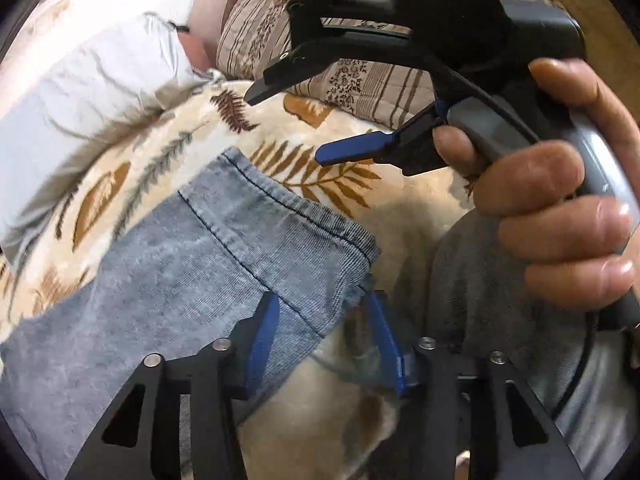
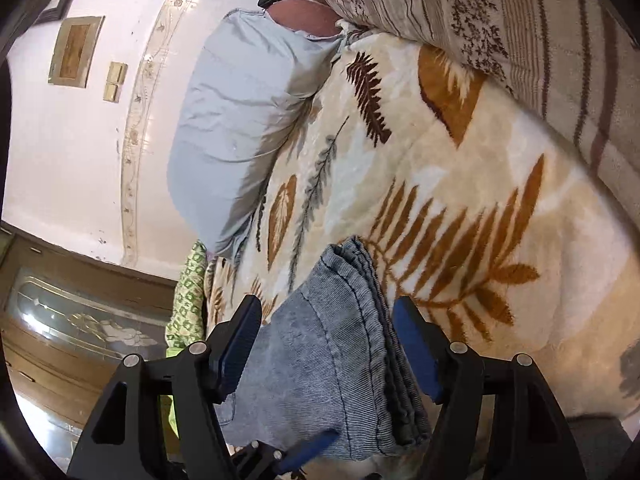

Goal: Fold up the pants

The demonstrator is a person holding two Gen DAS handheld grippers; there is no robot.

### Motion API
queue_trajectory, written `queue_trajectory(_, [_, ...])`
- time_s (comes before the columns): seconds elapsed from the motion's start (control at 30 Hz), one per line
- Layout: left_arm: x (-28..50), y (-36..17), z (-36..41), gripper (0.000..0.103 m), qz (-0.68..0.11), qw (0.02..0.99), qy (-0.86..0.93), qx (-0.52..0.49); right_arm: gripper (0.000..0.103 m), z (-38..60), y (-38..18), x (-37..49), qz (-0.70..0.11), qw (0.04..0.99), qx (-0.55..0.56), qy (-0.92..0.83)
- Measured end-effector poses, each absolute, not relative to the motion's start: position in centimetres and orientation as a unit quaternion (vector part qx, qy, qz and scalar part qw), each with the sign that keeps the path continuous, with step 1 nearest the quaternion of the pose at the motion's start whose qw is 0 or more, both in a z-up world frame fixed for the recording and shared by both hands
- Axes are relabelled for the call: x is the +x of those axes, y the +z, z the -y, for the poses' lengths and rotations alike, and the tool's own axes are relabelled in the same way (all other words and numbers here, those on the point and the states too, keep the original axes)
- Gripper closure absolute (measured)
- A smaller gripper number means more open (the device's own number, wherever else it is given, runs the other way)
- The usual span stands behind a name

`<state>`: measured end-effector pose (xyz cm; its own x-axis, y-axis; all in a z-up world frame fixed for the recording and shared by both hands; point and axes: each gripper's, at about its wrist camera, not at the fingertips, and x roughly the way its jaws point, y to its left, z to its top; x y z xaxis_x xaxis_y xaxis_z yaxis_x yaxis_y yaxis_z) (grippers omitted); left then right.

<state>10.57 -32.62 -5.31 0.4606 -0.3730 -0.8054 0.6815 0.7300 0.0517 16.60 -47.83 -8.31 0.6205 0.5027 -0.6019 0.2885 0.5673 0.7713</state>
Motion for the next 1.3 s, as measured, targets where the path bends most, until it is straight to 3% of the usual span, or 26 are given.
queue_trajectory(0.2, [10.2, -7.7, 34.6, 0.058, -0.403, 0.823, -0.315, 0.248, 0.03, 47.6, -8.6, 16.9, -0.443, 0.767, 0.459, 0.075])
queue_trajectory(0.23, [10.0, -8.2, 35.0, 0.064, -0.395, 0.826, -0.302, 0.266, 0.03, 47.6, -8.8, 17.0, -0.445, 0.763, 0.462, 0.076])
queue_trajectory(0.27, [9.9, -8.4, 35.0, 0.078, -0.387, 0.832, -0.29, 0.271, 0.029, 47.7, -9.0, 17.1, -0.447, 0.76, 0.465, 0.077])
queue_trajectory(0.37, [10.2, -7.3, 33.1, 0.088, -0.399, 0.844, -0.299, 0.196, 0.027, 47.9, -9.5, 17.2, -0.452, 0.751, 0.474, 0.079])
queue_trajectory(0.67, [9.6, -4.6, 28.5, 0.089, -0.419, 0.859, -0.295, 0.009, 0.027, 45.8, -11.3, 18.4, -0.509, 0.72, 0.461, 0.099])
queue_trajectory(0.73, [9.5, -4.5, 28.1, 0.089, -0.42, 0.86, -0.291, -0.004, 0.038, 45.0, -11.3, 18.6, -0.521, 0.724, 0.441, 0.099])
queue_trajectory(0.77, [9.2, -4.5, 28.0, 0.089, -0.421, 0.86, -0.289, -0.006, 0.056, 44.6, -11.0, 18.6, -0.523, 0.731, 0.427, 0.1])
queue_trajectory(0.83, [9.2, -4.6, 27.9, 0.089, -0.423, 0.859, -0.288, -0.008, 0.069, 44.0, -10.7, 18.5, -0.524, 0.744, 0.404, 0.092])
queue_trajectory(0.87, [8.8, -4.5, 27.7, 0.089, -0.422, 0.86, -0.287, -0.012, 0.083, 43.9, -10.5, 18.4, -0.522, 0.75, 0.397, 0.089])
queue_trajectory(0.9, [8.9, -4.4, 27.6, 0.089, -0.421, 0.86, -0.287, -0.014, 0.09, 43.8, -10.1, 18.2, -0.516, 0.756, 0.392, 0.089])
queue_trajectory(1.1, [8.1, -2.6, 25.7, 0.089, -0.406, 0.864, -0.294, -0.05, 0.091, 42.9, -6.5, 16.6, -0.454, 0.81, 0.352, 0.115])
queue_trajectory(1.3, [8.6, -2.3, 22.2, 0.089, -0.408, 0.854, -0.301, -0.113, 0.091, 40.3, -4.5, 16.4, -0.453, 0.821, 0.329, 0.114])
